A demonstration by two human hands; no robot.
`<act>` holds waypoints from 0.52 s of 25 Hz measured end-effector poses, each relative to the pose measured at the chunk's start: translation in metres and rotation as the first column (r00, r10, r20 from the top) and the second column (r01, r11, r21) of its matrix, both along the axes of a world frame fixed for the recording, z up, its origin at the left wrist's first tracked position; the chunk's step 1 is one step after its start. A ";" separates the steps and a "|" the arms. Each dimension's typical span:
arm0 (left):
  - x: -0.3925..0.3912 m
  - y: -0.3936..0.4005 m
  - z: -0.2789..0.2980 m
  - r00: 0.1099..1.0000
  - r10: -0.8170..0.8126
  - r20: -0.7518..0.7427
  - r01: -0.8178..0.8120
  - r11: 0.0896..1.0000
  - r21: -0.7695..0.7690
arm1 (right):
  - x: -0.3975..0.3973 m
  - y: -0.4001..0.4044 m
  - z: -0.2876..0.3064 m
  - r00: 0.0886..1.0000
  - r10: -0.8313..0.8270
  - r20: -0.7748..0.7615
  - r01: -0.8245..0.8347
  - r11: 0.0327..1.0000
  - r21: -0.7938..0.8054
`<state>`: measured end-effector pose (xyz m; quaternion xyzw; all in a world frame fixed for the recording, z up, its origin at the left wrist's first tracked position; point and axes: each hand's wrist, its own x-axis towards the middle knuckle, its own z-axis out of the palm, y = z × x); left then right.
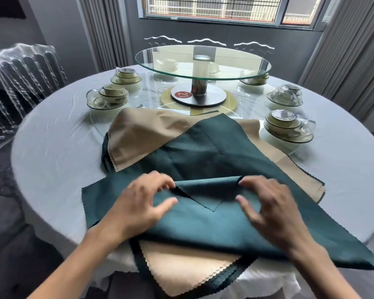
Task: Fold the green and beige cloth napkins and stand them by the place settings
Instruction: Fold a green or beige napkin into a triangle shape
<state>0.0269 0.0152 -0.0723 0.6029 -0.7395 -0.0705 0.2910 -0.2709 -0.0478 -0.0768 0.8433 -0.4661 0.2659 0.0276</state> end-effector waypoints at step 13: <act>-0.010 0.075 -0.043 0.899 -0.154 0.411 0.167 0.986 0.005 | -0.027 0.039 -0.034 0.942 0.334 0.033 -0.333 0.919 0.209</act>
